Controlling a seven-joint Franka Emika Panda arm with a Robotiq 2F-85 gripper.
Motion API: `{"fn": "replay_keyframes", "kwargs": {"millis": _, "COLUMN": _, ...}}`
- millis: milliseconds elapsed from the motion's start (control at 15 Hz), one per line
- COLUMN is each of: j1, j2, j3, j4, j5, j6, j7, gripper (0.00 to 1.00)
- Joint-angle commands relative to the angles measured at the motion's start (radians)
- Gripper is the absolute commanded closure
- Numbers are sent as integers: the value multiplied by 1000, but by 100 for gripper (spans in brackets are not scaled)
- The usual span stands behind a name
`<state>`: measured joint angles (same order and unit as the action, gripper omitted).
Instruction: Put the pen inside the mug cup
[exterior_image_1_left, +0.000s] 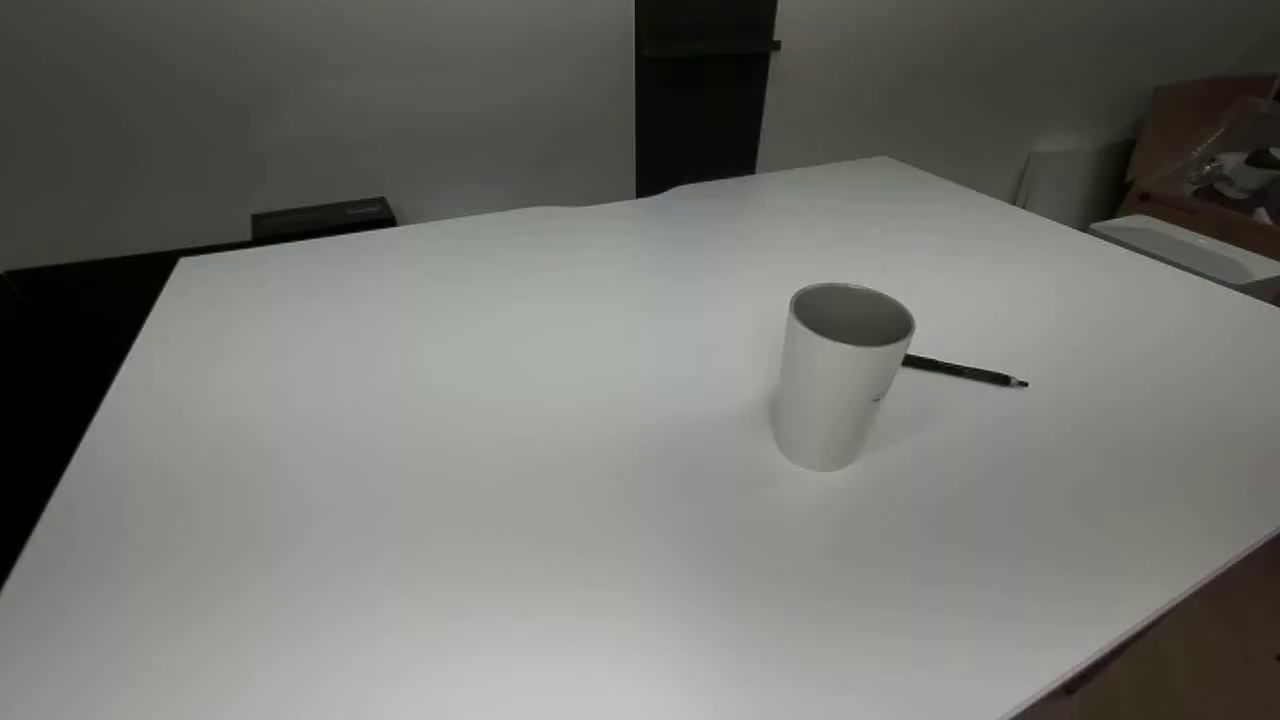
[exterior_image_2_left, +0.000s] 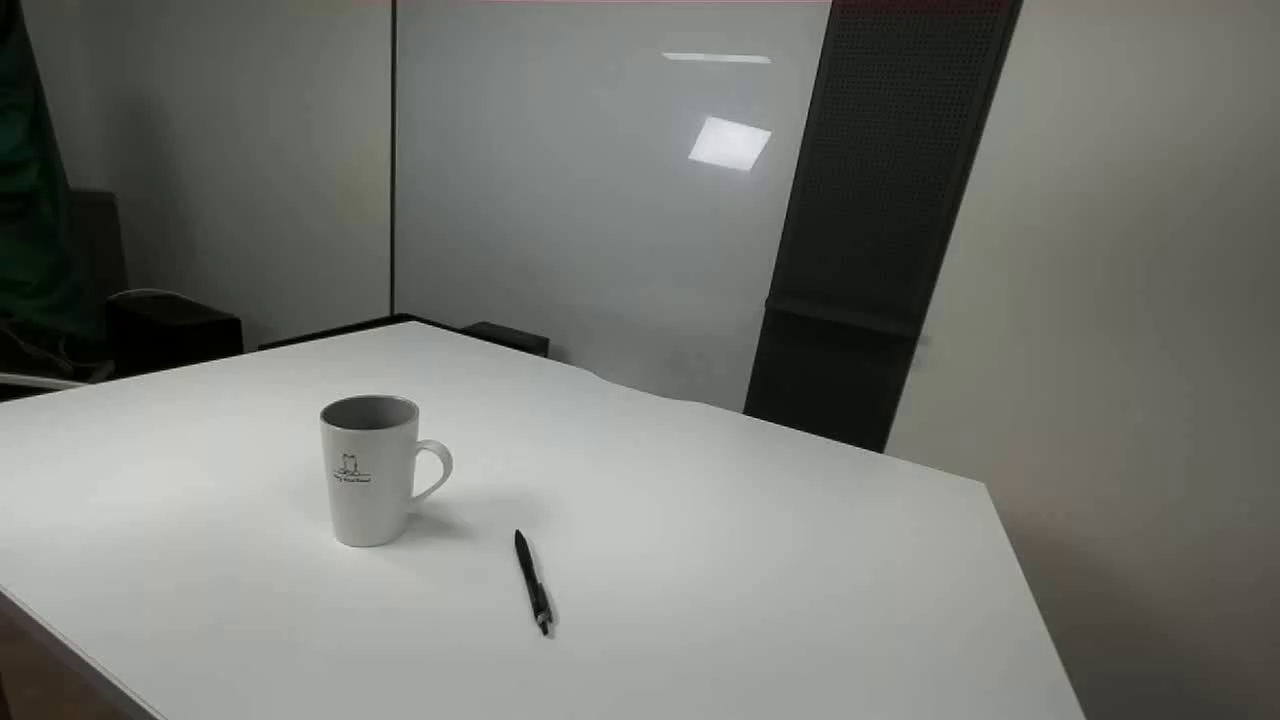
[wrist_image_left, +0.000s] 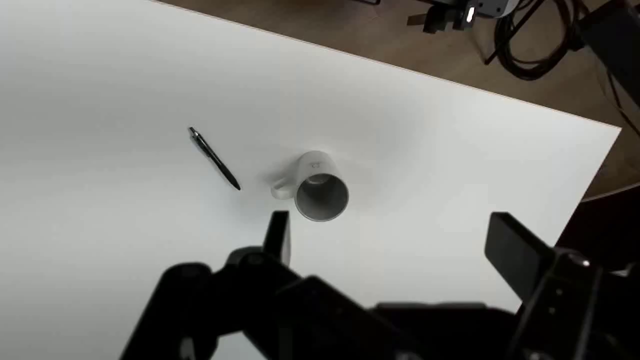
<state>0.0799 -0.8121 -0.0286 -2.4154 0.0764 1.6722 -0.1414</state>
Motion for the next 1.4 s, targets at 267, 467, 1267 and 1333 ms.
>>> {"fn": "replay_keyframes", "kwargs": {"millis": 267, "j1": -5, "j2": 0, "j3": 3, "j4": 2, "j5": 2, "j6": 0, "j7": -2, "gripper": 0}}
{"fn": "replay_keyframes", "kwargs": {"millis": 467, "j1": -5, "j2": 0, "j3": 3, "j4": 2, "j5": 2, "j6": 0, "j7": -3, "gripper": 0}}
{"fn": "replay_keyframes", "kwargs": {"millis": 1267, "j1": -86, "j2": 161, "j3": -167, "j4": -92, "j5": -258, "j6": 469, "j7": -219, "gripper": 0}}
{"fn": "replay_keyframes", "kwargs": {"millis": 1333, "j1": -60, "j2": 193, "j3": -221, "j4": -98, "j5": -211, "j6": 502, "j7": -297, "gripper": 0}}
